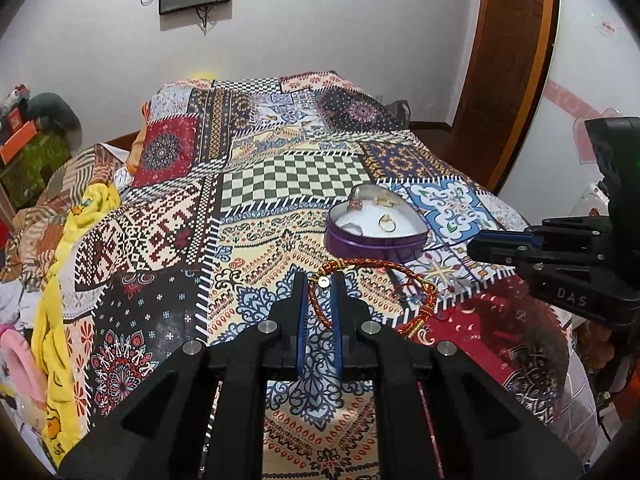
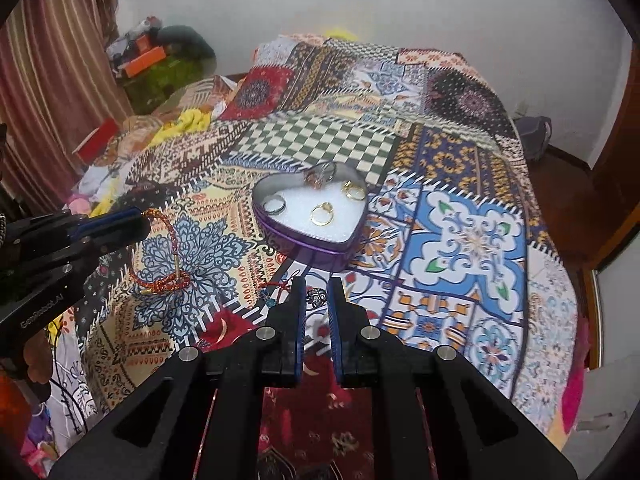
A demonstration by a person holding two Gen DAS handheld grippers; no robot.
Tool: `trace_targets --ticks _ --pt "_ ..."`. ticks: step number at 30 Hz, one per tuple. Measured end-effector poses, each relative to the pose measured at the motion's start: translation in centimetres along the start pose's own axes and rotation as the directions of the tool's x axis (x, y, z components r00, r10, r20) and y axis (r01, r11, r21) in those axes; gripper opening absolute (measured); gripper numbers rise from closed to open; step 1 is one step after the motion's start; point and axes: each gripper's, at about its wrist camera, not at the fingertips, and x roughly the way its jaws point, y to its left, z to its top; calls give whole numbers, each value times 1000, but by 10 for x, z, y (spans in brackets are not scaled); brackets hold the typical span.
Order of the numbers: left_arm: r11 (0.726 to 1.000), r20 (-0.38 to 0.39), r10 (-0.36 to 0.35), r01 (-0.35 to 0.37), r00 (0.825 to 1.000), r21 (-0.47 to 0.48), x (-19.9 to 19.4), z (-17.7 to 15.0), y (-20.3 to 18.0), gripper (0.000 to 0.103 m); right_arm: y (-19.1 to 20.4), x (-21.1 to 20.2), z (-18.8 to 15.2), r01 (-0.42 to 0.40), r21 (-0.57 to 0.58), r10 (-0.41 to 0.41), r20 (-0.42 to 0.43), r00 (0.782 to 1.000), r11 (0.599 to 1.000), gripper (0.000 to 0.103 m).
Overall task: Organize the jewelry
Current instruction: 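Carry the gold beaded bracelet with the left tool over the heart tin, then lower the bracelet into the tin and open the left tool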
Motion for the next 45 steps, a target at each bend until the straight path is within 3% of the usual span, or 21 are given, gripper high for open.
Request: trace_targets --ticks 22,45 --pt "1000 51 10 -11 999 10 8 33 -2 9 -15 -39 29 6 26 -10 139 990 1000 9" --pt "998 -13 10 -10 1000 56 79 57 -5 9 -27 4 48 -49 38 46 98 994 998 10"
